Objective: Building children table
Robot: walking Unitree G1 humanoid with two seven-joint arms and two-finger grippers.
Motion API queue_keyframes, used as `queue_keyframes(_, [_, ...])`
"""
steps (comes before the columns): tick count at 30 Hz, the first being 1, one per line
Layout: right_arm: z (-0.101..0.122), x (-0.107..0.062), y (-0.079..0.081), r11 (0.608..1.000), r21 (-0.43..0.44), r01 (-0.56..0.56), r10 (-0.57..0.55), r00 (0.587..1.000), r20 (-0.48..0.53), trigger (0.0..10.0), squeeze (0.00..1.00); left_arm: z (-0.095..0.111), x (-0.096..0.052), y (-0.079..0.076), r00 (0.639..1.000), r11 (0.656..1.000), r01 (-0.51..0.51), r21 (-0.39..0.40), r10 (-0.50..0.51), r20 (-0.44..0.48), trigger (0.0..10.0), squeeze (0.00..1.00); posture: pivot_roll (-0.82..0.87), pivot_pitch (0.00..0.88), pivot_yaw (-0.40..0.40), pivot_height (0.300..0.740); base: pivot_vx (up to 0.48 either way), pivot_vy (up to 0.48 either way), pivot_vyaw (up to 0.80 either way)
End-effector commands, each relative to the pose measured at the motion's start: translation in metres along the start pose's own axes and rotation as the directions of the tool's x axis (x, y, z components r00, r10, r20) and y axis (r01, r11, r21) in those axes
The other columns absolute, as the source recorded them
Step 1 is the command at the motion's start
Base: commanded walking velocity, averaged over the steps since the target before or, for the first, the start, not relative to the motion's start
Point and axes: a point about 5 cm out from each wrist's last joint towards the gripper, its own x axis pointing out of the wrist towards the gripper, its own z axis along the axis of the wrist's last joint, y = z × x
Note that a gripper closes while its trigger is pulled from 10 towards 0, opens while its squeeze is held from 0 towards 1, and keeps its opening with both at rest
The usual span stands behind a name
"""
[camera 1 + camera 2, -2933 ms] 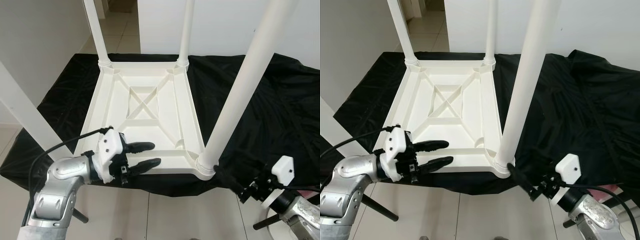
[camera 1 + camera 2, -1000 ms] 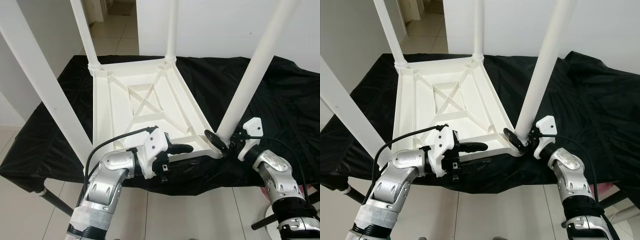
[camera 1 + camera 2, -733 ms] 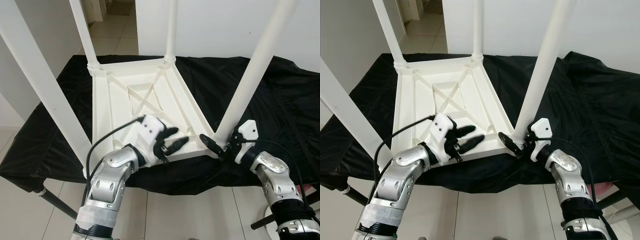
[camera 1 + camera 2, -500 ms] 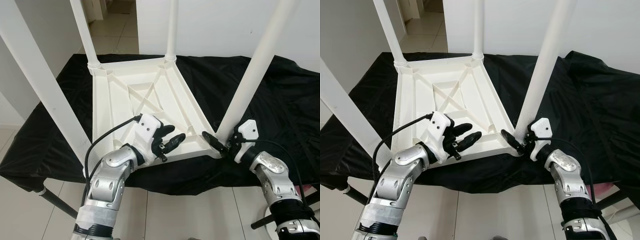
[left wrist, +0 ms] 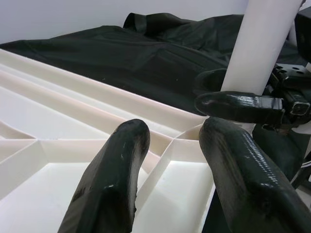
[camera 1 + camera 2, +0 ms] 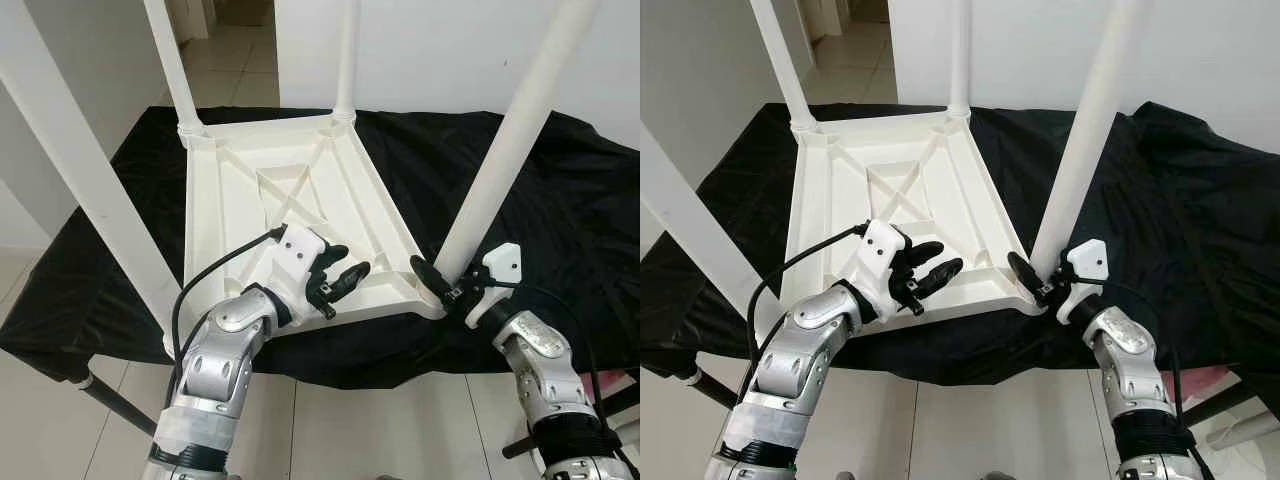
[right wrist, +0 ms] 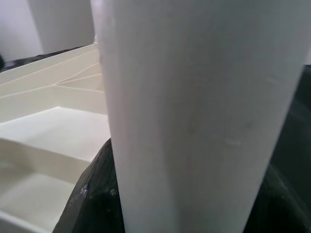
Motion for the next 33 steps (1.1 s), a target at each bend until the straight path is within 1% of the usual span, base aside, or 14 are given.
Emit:
queue_keyframes(1, [-0.002, -0.001, 0.003, 0.999, 0.006, 0.037, -0.037, 0.999, -0.014, 10.0, 0.00, 0.001, 0.002, 0.006, 0.997, 0.997, -0.073, 0.027, 0.073, 0.010, 10.0, 0.00, -0.09, 0.000, 0.026, 0.740, 0.000, 0.000, 0.00])
queue_keyframes(4, [-0.004, 0.000, 0.005, 0.996, -0.002, 0.087, -0.087, 0.996, -0.032, 10.0, 0.00, 0.001, 0.003, 0.008, 0.997, 0.996, -0.080, 0.040, 0.080, 0.007, 10.0, 0.00, -0.10, 0.000, 0.032, 0.740, 0.000, 0.000, 0.00])
queue_keyframes(9, [-0.007, -0.002, 0.013, 0.949, 0.020, 0.315, -0.313, 0.947, -0.073, 10.0, 0.00, 0.000, 0.006, 0.007, 0.996, 0.993, -0.087, 0.080, 0.087, 0.003, 10.0, 0.00, -0.10, 0.000, 0.034, 0.740, 0.000, 0.000, 0.00])
queue_keyframes(11, [-0.007, -0.002, 0.013, 0.949, 0.020, 0.315, -0.313, 0.947, -0.073, 10.0, 0.00, 0.000, 0.006, 0.007, 0.996, 0.993, -0.087, 0.080, 0.087, 0.003, 10.0, 0.00, -0.10, 0.000, 0.034, 0.740, 0.000, 0.000, 0.00])
queue_keyframes(14, [-0.007, -0.004, 0.017, 0.917, 0.060, 0.393, -0.389, 0.918, -0.071, 10.0, 0.00, -0.001, 0.007, 0.008, 0.995, 0.993, -0.099, 0.071, 0.100, -0.004, 10.0, 0.00, -0.10, 0.000, 0.034, 0.740, 0.000, 0.000, 0.00])
queue_keyframes(17, [-0.006, -0.010, 0.025, 0.801, 0.117, 0.587, -0.582, 0.809, -0.076, 10.0, 0.00, 0.000, 0.009, 0.012, 0.989, 0.987, -0.148, 0.056, 0.149, 0.000, 10.0, 0.00, -0.09, 0.000, 0.027, 0.740, 0.000, 0.000, 0.00])
queue_keyframes(18, [-0.006, -0.010, 0.025, 0.801, 0.117, 0.587, -0.582, 0.809, -0.076, 10.0, 0.00, 0.000, 0.009, 0.012, 0.989, 0.987, -0.148, 0.056, 0.149, 0.000, 10.0, 0.00, -0.09, 0.000, 0.027, 0.740, 0.000, 0.000, 0.00])
queue_keyframes(20, [-0.007, -0.011, 0.028, 0.745, 0.132, 0.654, -0.648, 0.756, -0.088, 10.0, 0.00, 0.001, 0.010, 0.016, 0.983, 0.982, -0.183, 0.050, 0.183, 0.006, 10.0, 0.00, -0.09, 0.000, 0.025, 0.740, 0.000, 0.000, 0.00])
queue_keyframes(22, [-0.006, -0.007, 0.031, 0.721, 0.140, 0.679, -0.673, 0.734, -0.096, 10.0, 0.00, 0.002, 0.011, 0.020, 0.977, 0.977, -0.212, 0.036, 0.211, 0.009, 10.0, 0.00, -0.09, 0.000, 0.027, 0.740, 0.000, 0.000, 0.00])
queue_keyframes(25, [-0.004, -0.003, 0.032, 0.710, 0.145, 0.689, -0.683, 0.724, -0.095, 10.0, 0.00, 0.002, 0.011, 0.023, 0.974, 0.974, -0.225, 0.022, 0.225, 0.005, 10.0, 0.00, -0.09, 0.000, 0.027, 0.740, 0.000, 0.000, 0.00])
queue_keyframes(30, [0.001, 0.005, 0.041, 0.739, 0.108, 0.665, -0.661, 0.747, -0.079, 10.0, 0.00, 0.005, 0.012, 0.026, 0.971, 0.970, -0.238, 0.043, 0.237, 0.026, 10.0, 0.00, -0.09, 0.000, 0.014, 0.740, 0.000, 0.000, 0.00])
queue_keyframes(31, [0.002, 0.005, 0.044, 0.750, 0.093, 0.655, -0.650, 0.756, -0.079, 10.0, 0.41, 0.006, 0.012, 0.026, 0.971, 0.970, -0.237, 0.051, 0.236, 0.030, 10.0, 0.00, -0.09, 0.000, 0.014, 0.740, 0.000, 0.000, 0.00])
queue_keyframes(32, [0.002, 0.005, 0.044, 0.750, 0.093, 0.655, -0.650, 0.756, -0.079, 10.0, 0.41, 0.006, 0.012, 0.026, 0.971, 0.970, -0.237, 0.051, 0.236, 0.030, 10.0, 0.00, -0.09, 0.000, 0.014, 0.740, 0.000, 0.000, 0.00])
queue_keyframes(33, [0.002, 0.003, 0.045, 0.759, 0.112, 0.641, -0.637, 0.767, -0.075, 10.0, 1.00, 0.007, 0.011, 0.026, 0.972, 0.970, -0.234, 0.060, 0.232, 0.036, 10.0, 0.00, -0.08, 0.000, 0.011, 0.740, 0.000, 0.000, 0.00])
